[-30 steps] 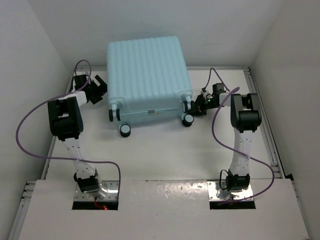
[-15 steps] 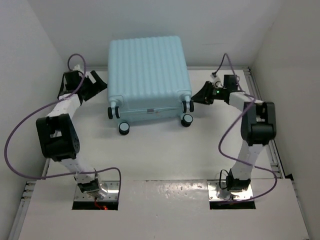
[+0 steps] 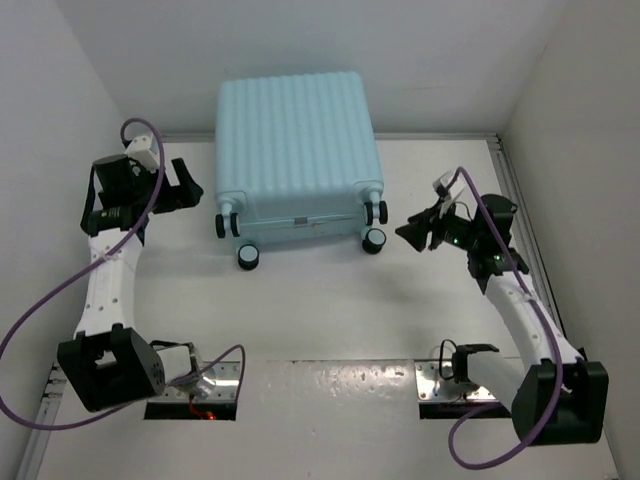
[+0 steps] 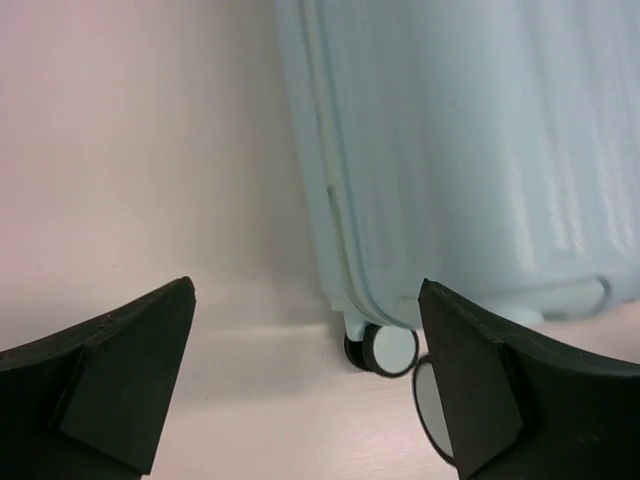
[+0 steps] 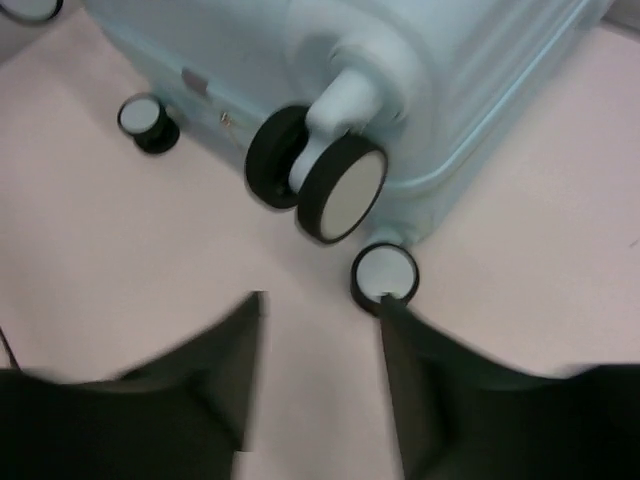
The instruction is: Pack the luggage
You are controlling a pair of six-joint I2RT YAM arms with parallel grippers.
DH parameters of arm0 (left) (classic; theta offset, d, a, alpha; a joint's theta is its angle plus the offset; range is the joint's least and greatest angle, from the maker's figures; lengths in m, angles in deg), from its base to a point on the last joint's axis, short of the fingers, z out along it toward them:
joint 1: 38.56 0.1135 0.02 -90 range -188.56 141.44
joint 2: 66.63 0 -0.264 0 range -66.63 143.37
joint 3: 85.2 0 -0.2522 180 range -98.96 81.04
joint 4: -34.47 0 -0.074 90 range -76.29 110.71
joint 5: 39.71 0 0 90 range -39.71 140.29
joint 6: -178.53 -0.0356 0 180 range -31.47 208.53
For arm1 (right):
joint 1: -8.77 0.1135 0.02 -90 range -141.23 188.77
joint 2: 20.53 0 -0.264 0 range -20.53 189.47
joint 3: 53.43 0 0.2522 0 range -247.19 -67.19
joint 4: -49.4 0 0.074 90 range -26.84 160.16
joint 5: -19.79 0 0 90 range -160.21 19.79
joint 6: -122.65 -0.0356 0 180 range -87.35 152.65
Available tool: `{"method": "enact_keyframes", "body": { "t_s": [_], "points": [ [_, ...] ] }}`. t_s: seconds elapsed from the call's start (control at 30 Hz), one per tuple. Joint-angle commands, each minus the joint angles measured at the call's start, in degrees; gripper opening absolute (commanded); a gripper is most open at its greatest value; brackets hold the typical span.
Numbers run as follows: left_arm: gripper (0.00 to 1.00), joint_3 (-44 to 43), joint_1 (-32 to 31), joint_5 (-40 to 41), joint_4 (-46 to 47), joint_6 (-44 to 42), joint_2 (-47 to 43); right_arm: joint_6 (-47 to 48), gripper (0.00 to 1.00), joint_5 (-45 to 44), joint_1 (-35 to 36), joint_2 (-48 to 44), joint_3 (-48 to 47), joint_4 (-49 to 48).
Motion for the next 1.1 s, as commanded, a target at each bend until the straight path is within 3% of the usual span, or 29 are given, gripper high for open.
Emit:
{"method": "enact_keyframes", "body": {
  "t_s": [0.0, 0.07, 0.13, 0.17, 0.2, 0.23, 0.27, 0.3, 0.37, 0.43, 0.47, 0.57, 0.67, 0.8, 0.87, 0.93, 0.97, 1.07],
  "points": [
    [1.0, 3.4, -3.17, -2.43, -1.44, -5.66, -4.69, -3.52, 0.35, -1.28, 4.79, -3.45, 2.85, -0.81],
    [1.0, 5.94, -5.19, -1.47, -0.92, -6.19, -8.1, -6.59, 0.21, -9.66, 12.58, -2.41, 2.93, 2.46],
    [1.0, 8.05, -5.9, -1.99, -0.21, -6.2, -11.27, -8.36, 0.11, -14.8, 20.04, -2.31, 4.6, -1.53],
    [1.0, 9.37, -5.91, -3.04, 0.31, -6.2, -13.29, -8.2, 0.11, -21.27, 21.92, -2.48, 8.95, -4.09],
    [1.0, 12.43, -5.91, -4.88, 1.71, -7.16, -15.66, -7.76, 0.1, -23.16, 23.68, -2.66, 10.56, -7.16],
    [1.0, 14.55, -5.91, -10.29, 2.68, -7.95, -18.47, -7.23, 0.08, -25.18, 26.74, -2.49, 12.23, -17.2],
    [1.0, 16.74, -5.91, -12.34, 4.69, -8.48, -24.59, -6.44, 0.08, -31.55, 29.82, -1.44, 15.99, -20.34],
    [0.98, 18.77, -5.91, -14.45, 5.32, -9.01, -27.69, -6.09, 0.08, -32.05, 30.72, -0.56, 16.29, -22.55],
    [0.86, 23.43, -7.04, -21.11, 5.33, -11.9, -32.97, -5.82, 0.1, -31.97, 32.83, 2.17, 13.85, -23.37],
    [0.74, 27.02, -8.35, -25.09, 4.45, -15.68, -40.01, -7.84, 0.1, -32.41, 32.67, 5.07, 10.95, -18.12],
    [0.57, 28.18, -8.89, -26.76, 4.45, -16.65, -42.29, -7.93, 0.1, -32.49, 32.4, 5.42, 9.89, -15.74],
    [0.44, 34.24, -10.21, -29.06, 5.24, -19.99, -48.81, -8.55, 0.1, -33.55, 30.74, 4.9, 9.18, -12.47],
    [0.41, 36.71, -12.66, -32.74, 8.41, -21.74, -46.3, -8.9, 0.11, -35.29, 27.49, 2.8, 8.82, -8.8],
    [0.28, 36.8, -18.72, -29.24, 9.46, -24.56, -34.72, -10.04, 0.11, -36.01, 23.62, 0.6, 8.38, -4.03],
    [0.28, 37.5, -21.8, -28.46, 15.41, -20.83, -30.82, -10.65, 0.11, -36.8, 22.3, -0.81, 9.08, -2.36],
    [0.28, 38.91, -28.99, -20.07, 21.47, -17.12, -26.09, -10.83, 0.11, -37.33, 21.51, -1.77, 9.35, -1.31],
    [0.34, 40.04, -34.07, -14.62, 26.64, -15.62, -24.49, -10.83, 0.11, -37.76, 21.33, -2.22, 9.61, -0.52],
    [0.39, 42.86, -41.04, -2.38, 38.32, -9.3, -18.07, -10.74, 0.12, -39.08, 20.98, -3.8, 9.44, 0.45]
  ]
}}
